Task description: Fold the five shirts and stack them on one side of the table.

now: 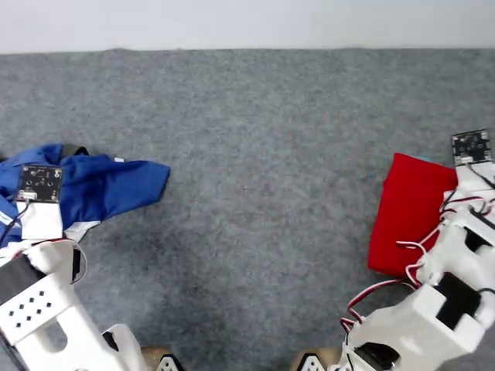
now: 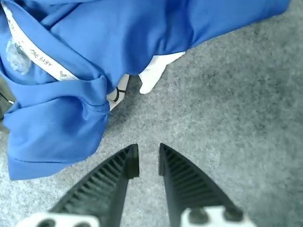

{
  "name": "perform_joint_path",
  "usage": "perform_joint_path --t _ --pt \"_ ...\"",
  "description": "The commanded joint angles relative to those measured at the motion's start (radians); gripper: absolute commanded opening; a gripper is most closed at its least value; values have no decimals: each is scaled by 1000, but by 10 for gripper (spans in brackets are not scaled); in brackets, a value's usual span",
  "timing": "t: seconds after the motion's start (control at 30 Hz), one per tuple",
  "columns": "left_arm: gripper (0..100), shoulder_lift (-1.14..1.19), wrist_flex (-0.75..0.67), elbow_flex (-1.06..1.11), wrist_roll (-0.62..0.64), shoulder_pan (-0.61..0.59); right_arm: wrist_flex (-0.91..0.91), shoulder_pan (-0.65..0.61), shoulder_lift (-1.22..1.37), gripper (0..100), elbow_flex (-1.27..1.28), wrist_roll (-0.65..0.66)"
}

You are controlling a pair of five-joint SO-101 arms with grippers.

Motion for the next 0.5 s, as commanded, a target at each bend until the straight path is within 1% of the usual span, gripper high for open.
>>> perform_joint_path --t 0.0,0.13,0.23,0.37,0.47 --pt "79 -8 -54 10 8 6 -15 16 -19 9 -48 8" --pt "79 -8 -66 18 9 6 107 5 -91 9 -48 5" --pt "79 -8 -66 18 9 6 229 -35 -173 9 -48 3" --pt "79 -8 -66 18 9 6 375 -127 -254 9 -48 -92" --pt "79 -8 -66 18 9 6 397 -185 -248 9 -48 -141"
